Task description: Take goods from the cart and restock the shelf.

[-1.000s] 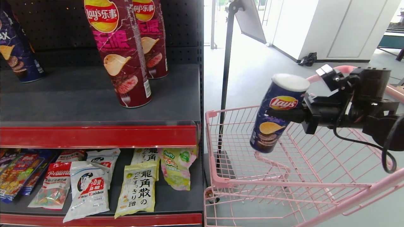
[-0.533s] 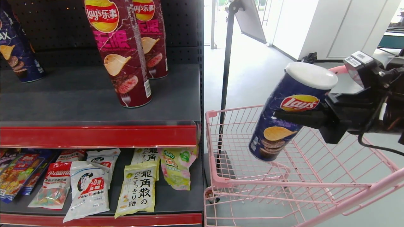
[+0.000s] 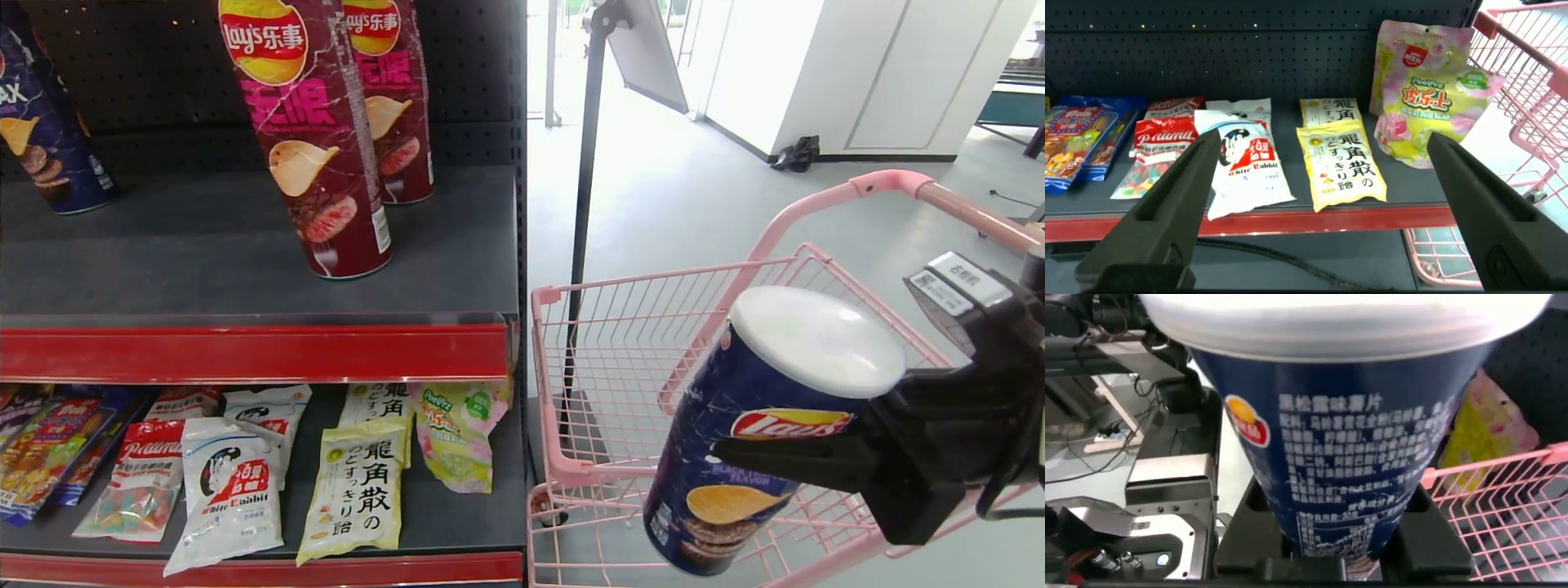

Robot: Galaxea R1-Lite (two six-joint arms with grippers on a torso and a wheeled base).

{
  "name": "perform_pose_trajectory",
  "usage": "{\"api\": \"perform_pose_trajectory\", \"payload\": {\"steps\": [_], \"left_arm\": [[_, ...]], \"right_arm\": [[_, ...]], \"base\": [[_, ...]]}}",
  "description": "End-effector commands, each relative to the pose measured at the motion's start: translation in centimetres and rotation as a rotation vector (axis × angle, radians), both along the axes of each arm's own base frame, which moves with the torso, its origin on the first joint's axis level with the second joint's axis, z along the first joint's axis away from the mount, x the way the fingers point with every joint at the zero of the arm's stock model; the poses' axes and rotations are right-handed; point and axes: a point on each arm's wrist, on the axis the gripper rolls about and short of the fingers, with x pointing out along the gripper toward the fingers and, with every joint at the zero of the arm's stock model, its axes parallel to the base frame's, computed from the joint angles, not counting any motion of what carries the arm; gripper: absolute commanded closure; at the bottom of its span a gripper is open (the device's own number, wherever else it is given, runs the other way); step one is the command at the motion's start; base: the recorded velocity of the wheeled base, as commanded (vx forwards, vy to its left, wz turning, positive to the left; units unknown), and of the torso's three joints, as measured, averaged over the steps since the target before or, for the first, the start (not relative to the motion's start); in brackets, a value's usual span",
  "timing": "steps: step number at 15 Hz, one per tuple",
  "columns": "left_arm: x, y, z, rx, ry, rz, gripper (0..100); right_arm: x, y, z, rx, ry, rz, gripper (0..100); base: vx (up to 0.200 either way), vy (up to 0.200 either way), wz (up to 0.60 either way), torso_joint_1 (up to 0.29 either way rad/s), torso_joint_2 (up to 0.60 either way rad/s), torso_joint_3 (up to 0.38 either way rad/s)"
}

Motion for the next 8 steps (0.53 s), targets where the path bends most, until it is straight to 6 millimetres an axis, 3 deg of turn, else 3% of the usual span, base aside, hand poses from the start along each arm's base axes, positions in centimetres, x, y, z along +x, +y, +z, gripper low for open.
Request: {"api": "perform_pose_trajectory", "payload": {"steps": [1,5,8], "left_arm": [[0.01,0.0,0.0,0.0,0.002,0.0,0],[0.01,0.0,0.0,0.0,0.002,0.0,0],[0.01,0.0,0.0,0.0,0.002,0.0,0]], "right_arm": [[-0.6,0.61,-0.32,-0.008,0.007,0.022,100],[-0.42,1.28,-0.65,-0.017,0.021,0.041,100],[-0.4,1.37,-0.72,-0.018,0.024,0.044,100]], "base": [[0.0,0.0,0.0,0.0,0.0,0.0],[0.0,0.0,0.0,0.008,-0.02,-0.015],[0.0,0.0,0.0,0.129,-0.37,-0.237]]}}
